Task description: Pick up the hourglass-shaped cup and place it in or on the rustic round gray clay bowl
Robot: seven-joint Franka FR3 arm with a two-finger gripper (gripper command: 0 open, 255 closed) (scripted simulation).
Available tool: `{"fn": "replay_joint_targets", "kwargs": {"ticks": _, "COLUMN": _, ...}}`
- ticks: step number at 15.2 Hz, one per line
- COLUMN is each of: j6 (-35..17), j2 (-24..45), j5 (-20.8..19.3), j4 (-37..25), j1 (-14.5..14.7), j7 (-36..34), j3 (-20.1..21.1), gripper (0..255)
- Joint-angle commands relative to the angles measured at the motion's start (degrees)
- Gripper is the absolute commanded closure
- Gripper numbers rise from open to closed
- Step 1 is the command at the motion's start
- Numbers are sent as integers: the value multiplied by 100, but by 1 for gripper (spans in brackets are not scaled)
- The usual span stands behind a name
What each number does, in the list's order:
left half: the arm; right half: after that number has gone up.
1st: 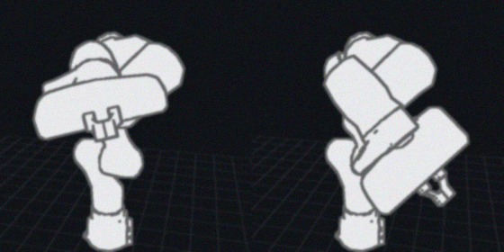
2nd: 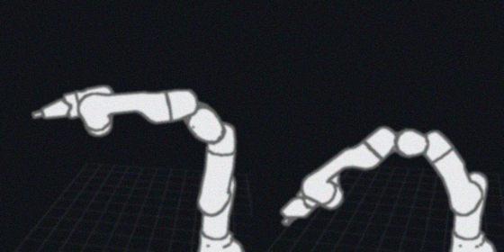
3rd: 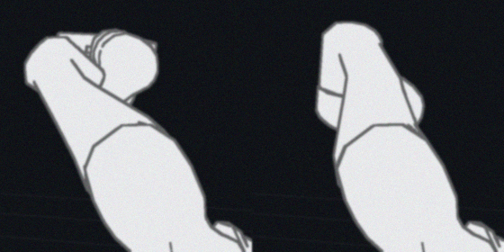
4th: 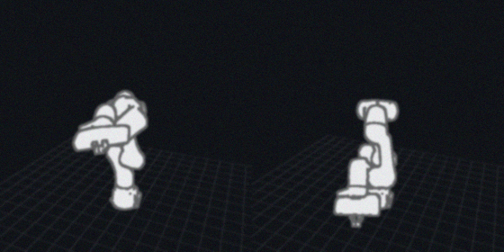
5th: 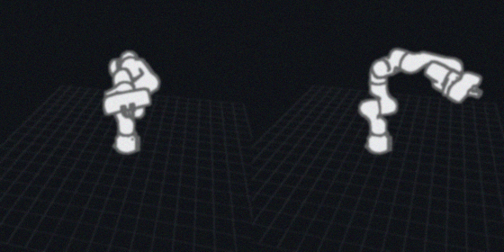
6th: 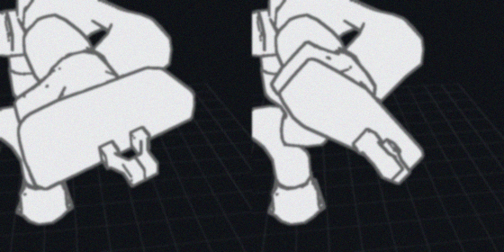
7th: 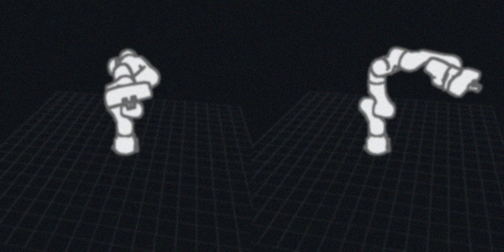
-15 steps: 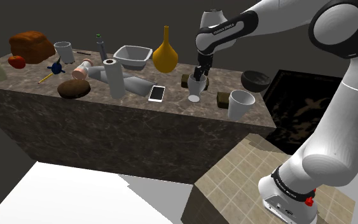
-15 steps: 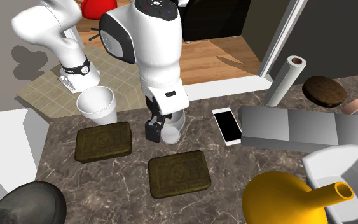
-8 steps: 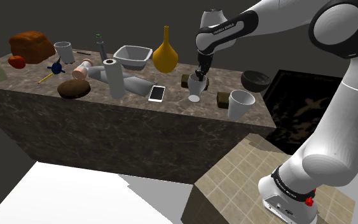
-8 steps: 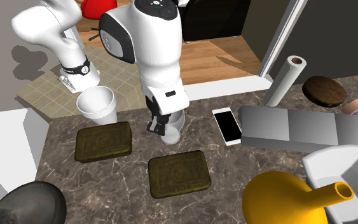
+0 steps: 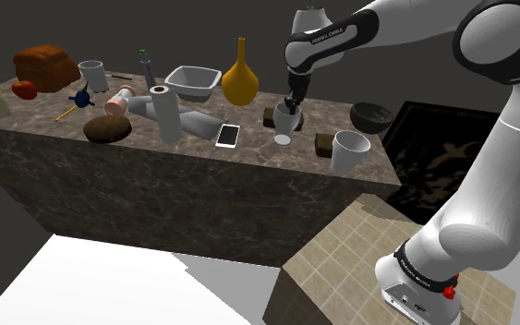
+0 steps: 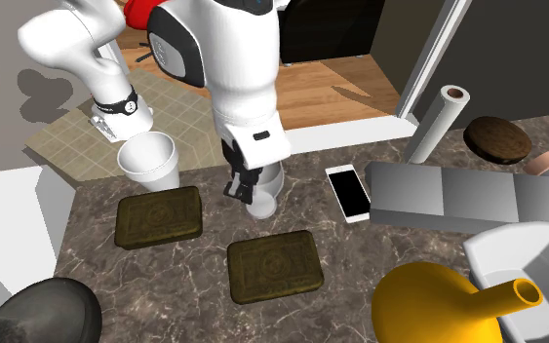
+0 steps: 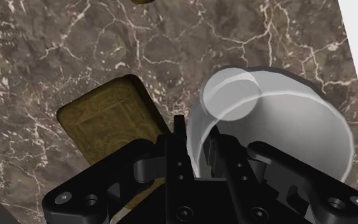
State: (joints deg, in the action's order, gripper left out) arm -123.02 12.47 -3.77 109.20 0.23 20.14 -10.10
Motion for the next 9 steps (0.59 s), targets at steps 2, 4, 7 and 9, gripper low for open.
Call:
{"fn": "replay_joint_targets", "kwargs": {"ticks": 2, "j6": 192, "j2": -100, "j5": -12, "j4": -93, "j1": 8, "j7": 2, "j3": -1, "gripper": 255}}
{"fn": "replay_joint_targets", "kwargs": {"ticks": 4, "j6": 332, "j2": -155, "j5": -17, "j4": -180, "j1": 11, "j7": 7, "j3": -2, "gripper": 255}}
{"fn": "replay_joint_targets", "kwargs": {"ticks": 7, "j6": 544, "j2": -229, "j5": -23, "j4": -319, "j1": 15, "j7": 17, "j3": -3, "gripper": 255}}
{"fn": "replay_joint_targets", "kwargs": {"ticks": 9, "j6": 687, "j2": -272, "j5": -27, "j4": -419, "j1": 18, "j7": 24, "j3": -4, "gripper": 255}}
